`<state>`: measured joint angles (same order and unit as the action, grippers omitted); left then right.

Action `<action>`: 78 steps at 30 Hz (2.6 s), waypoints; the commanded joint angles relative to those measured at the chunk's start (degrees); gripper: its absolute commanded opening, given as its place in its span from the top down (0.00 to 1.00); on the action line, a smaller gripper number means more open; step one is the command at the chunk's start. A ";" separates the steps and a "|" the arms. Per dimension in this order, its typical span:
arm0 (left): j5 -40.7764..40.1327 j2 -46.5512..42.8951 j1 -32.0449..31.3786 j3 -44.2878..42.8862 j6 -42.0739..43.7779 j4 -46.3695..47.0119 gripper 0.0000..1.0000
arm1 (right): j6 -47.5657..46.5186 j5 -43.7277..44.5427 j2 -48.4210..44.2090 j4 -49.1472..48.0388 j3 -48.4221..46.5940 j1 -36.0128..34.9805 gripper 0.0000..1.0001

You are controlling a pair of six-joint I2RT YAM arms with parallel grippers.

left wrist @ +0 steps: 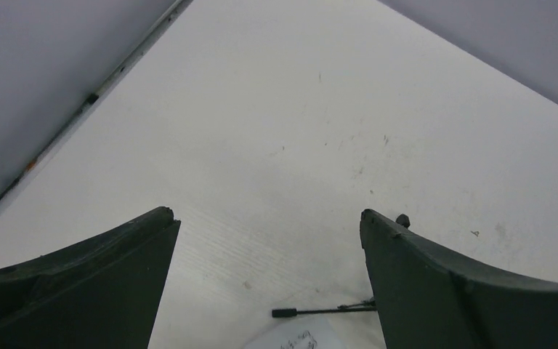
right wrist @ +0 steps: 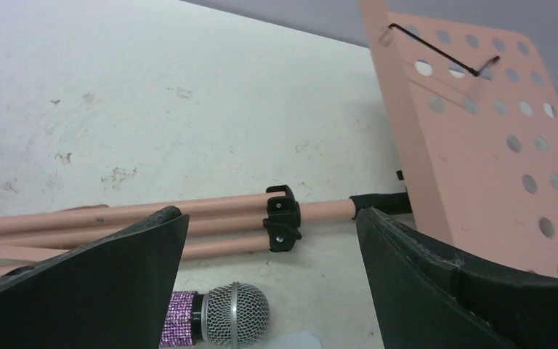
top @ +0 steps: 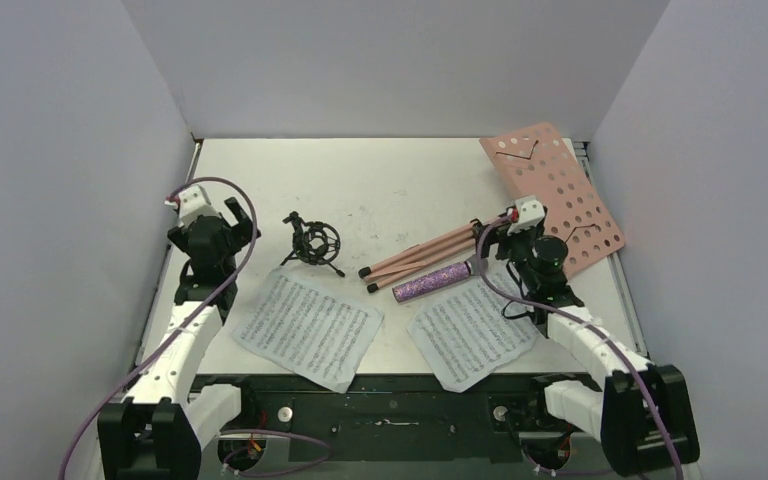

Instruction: Set up the instrument practice props

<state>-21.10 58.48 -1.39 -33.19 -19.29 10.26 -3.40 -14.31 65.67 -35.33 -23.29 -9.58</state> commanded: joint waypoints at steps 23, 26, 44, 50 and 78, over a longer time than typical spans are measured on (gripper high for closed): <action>13.58 -4.37 -1.74 -25.65 -3.01 -55.97 0.04 | 37.74 23.76 8.15 77.15 -35.57 9.18 0.10; 14.46 -0.41 -4.34 -31.32 -0.49 -58.31 0.04 | 34.47 14.91 8.48 74.93 -36.73 9.28 0.10; 14.54 30.91 -34.80 -61.07 10.51 -55.61 0.04 | 30.92 18.93 3.81 84.41 -42.83 9.41 0.10; 17.09 47.94 -43.52 -72.07 13.09 -55.13 0.03 | 29.13 17.43 0.49 86.05 -40.42 9.43 0.10; 16.32 78.42 -47.57 -86.01 9.25 -52.96 0.19 | 28.89 10.68 -0.34 86.06 -39.27 9.41 0.10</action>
<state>-4.69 136.84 -49.25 -120.68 -8.80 -46.46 26.11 -3.29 65.56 51.29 -60.23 -0.40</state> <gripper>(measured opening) 0.838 0.898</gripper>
